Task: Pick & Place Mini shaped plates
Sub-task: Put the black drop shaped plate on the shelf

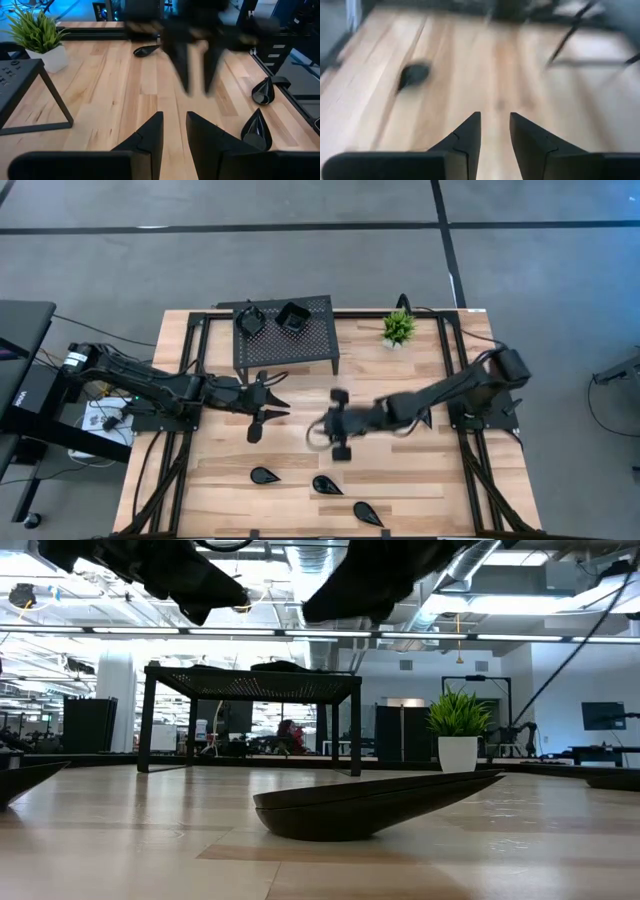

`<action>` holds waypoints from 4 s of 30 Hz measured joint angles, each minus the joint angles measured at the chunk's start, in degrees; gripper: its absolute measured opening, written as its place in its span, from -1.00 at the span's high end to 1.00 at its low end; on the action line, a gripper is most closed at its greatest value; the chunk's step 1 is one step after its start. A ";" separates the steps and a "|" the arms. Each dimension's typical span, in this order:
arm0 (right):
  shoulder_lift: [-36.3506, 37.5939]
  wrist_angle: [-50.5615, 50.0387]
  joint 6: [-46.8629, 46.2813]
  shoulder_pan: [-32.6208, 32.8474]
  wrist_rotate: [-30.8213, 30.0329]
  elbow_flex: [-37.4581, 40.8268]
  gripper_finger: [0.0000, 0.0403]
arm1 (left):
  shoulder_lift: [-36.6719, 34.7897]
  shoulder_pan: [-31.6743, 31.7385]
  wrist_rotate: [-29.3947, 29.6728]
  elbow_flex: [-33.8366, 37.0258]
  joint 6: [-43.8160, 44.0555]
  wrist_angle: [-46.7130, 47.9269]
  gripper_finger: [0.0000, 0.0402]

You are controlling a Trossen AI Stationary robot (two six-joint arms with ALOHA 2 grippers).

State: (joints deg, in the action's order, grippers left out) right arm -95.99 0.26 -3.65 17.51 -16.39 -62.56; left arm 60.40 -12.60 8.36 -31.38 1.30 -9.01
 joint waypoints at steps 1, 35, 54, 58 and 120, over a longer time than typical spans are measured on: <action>-1.74 -2.46 -1.63 1.02 -0.15 -1.56 0.52 | 0.00 0.00 0.01 0.00 0.00 -0.01 0.58; -19.43 -18.54 -24.74 11.68 10.61 -19.22 0.52 | -0.02 -0.02 0.13 0.56 0.74 -3.95 0.58; -25.23 -17.91 -24.89 13.27 15.15 -19.31 0.52 | -0.02 0.00 0.13 2.29 0.47 -4.45 0.58; -24.93 -18.94 -24.52 13.21 12.61 -19.28 0.52 | -0.02 0.00 0.13 2.29 0.46 -4.99 0.58; -27.86 -23.22 -1.94 14.08 8.81 -23.83 0.57 | -0.02 -0.02 0.11 2.21 2.45 -5.17 0.58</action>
State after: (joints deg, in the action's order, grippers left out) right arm -123.85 -22.96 -5.58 31.59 -7.57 -86.39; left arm 60.38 -12.62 8.47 -29.17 3.75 -14.17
